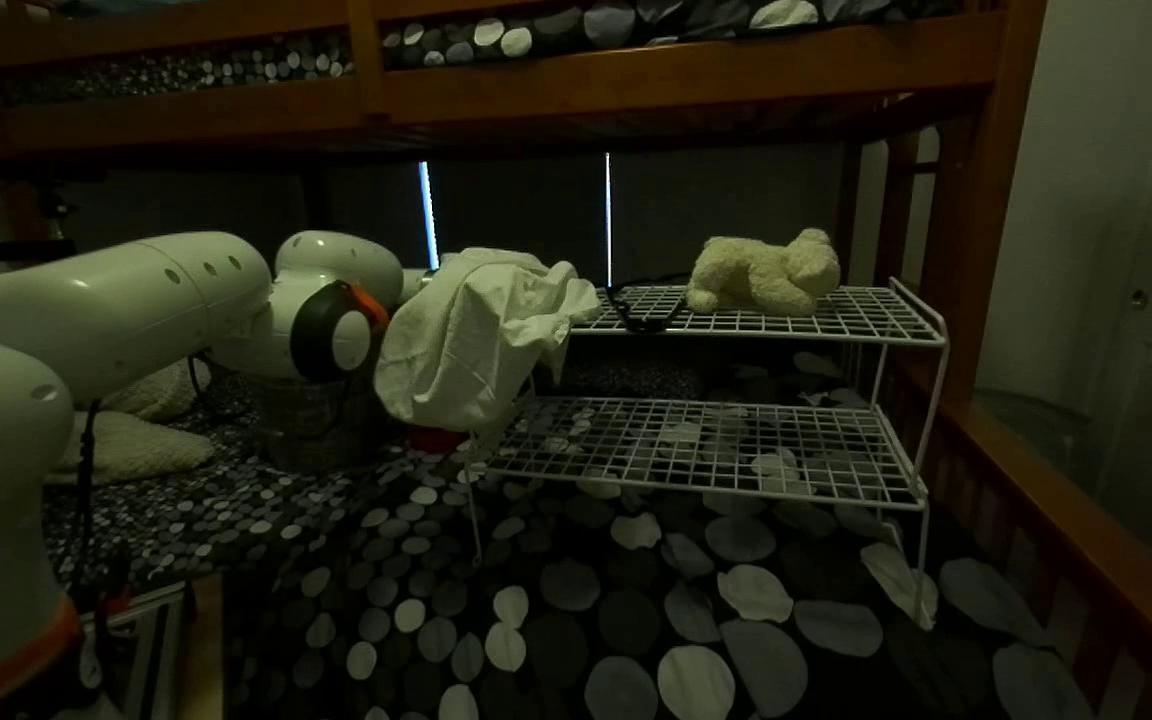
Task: Put the red bowl on the white stand on the top shelf
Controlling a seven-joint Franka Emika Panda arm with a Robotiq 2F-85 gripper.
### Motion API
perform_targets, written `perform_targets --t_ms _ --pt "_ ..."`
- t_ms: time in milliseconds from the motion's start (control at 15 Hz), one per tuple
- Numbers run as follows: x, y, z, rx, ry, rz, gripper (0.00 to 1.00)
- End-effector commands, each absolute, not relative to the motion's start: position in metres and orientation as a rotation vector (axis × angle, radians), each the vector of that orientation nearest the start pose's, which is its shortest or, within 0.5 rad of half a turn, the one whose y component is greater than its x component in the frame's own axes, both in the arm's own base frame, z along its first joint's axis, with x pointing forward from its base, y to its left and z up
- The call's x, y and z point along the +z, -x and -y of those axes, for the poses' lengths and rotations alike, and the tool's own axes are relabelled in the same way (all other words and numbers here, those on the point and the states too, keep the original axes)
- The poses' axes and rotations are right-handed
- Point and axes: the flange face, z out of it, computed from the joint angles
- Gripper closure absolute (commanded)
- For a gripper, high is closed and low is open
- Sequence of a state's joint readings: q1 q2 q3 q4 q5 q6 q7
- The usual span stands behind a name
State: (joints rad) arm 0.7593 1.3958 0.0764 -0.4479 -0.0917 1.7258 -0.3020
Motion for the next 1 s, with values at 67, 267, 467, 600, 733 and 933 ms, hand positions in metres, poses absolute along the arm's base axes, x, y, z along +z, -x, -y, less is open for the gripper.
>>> perform_targets --t_ms 67,267,467,600,733,933 --pt "0.244 -0.546 -0.59 -0.053 2.929 1.576 0.99" --pt "0.289 -0.513 -0.623 -0.249 3.056 1.469 0.99" --pt "0.312 -0.484 -0.649 -0.432 3.147 1.271 0.99" --pt "0.325 -0.464 -0.662 -0.544 3.218 1.158 0.99" --pt "0.336 -0.446 -0.667 -0.629 3.304 1.053 0.99" --pt "0.357 -0.419 -0.666 -0.695 3.467 0.932 0.99"
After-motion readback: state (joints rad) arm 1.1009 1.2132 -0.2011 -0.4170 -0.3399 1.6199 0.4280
